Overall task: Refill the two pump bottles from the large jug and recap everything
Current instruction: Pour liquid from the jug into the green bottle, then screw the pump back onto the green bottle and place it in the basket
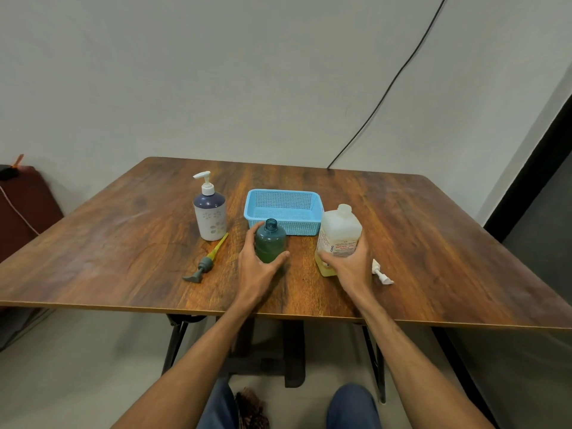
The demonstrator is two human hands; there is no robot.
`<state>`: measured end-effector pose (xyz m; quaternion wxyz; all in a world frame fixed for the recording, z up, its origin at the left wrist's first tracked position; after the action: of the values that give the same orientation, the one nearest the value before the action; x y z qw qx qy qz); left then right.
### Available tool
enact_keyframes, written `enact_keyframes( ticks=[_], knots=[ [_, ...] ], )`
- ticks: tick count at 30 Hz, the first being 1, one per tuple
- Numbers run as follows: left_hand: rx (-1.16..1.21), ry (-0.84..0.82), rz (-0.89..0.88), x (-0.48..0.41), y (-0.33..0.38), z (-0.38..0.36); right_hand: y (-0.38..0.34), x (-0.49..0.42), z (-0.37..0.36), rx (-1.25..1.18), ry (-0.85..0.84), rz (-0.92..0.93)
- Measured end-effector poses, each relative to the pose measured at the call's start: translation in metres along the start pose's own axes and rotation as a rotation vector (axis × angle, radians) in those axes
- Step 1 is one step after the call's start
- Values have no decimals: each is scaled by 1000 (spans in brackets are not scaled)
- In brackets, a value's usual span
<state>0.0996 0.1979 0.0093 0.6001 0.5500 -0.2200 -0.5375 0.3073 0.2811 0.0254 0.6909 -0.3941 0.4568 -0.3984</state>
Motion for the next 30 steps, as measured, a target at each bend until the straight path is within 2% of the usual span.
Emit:
enact_keyframes(
  ticks=[9,13,15,17,20,23,27,30],
  knots=[
    [13,-51,66,11,2,1,-3,13,1,-68,-43,7],
    [7,-27,24,21,8,9,-25,32,6,72,153,72],
    [-24,1,-10,28,13,16,-46,48,5,173,313,196],
    [-103,41,-52,33,19,26,-62,62,-7,204,385,337],
    [-272,118,-106,40,25,43,-66,70,-40,233,272,413],
    [-391,194,-89,46,21,61,-50,64,-69,187,115,303],
    [-543,188,89,44,-7,82,-32,49,-94,172,22,118],
    [-610,157,215,41,-24,91,-22,38,-106,165,-29,46]
  ],
)
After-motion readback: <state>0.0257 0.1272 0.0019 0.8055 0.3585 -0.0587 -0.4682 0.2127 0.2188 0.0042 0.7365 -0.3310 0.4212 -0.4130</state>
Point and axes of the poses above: each hand's wrist, its own x-axis away from the middle knuckle, its own z-axis out of the back of the hand, y = z × x, the point moved 5 cm from there along -x, towards the middle knuckle, and after that the axes turned 12 degrees about -y, right-handed, at the moved point
